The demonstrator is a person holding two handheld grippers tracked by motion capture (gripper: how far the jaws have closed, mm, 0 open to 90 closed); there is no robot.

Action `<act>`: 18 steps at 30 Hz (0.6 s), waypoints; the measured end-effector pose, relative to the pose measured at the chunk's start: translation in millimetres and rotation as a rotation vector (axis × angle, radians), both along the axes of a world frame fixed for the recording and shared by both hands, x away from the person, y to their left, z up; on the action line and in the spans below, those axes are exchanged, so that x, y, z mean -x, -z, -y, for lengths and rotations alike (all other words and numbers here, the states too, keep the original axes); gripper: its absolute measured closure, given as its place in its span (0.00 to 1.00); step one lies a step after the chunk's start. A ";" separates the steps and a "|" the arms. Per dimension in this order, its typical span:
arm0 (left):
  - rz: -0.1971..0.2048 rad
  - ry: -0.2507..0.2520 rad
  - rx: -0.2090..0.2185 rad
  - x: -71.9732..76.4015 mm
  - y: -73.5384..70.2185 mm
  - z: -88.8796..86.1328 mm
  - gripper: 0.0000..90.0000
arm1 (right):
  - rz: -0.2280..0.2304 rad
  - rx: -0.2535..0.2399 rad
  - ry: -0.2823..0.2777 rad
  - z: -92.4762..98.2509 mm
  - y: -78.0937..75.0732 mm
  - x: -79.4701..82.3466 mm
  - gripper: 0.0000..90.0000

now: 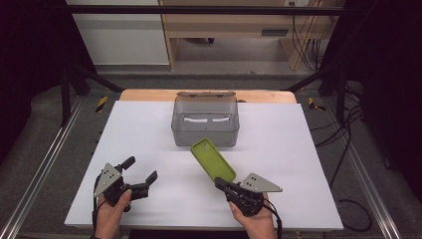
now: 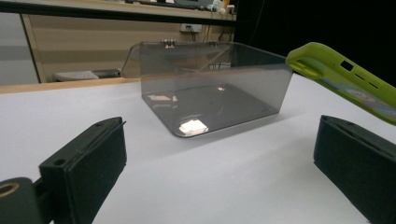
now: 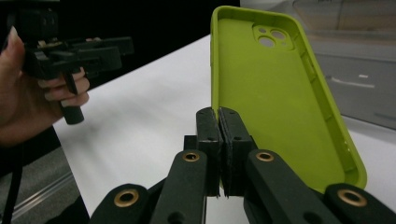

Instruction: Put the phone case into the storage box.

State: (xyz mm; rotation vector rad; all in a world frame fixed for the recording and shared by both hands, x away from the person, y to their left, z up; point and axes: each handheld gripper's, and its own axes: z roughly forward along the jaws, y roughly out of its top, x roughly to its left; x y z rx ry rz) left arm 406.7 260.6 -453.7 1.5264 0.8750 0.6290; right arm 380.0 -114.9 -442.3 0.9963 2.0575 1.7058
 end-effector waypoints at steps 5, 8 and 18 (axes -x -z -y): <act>0.016 0.030 0.003 -0.8 -8.3 15.6 0.02 | 0.045 -0.009 0.014 2.6 -12.3 3.1 0.98; 0.016 0.043 0.007 0.0 -9.0 19.7 0.02 | 0.041 -0.017 0.026 5.2 -12.6 1.6 0.98; 0.032 0.067 0.014 -13.5 -30.2 36.0 0.02 | 0.063 -0.020 0.042 2.5 -22.7 -7.8 0.98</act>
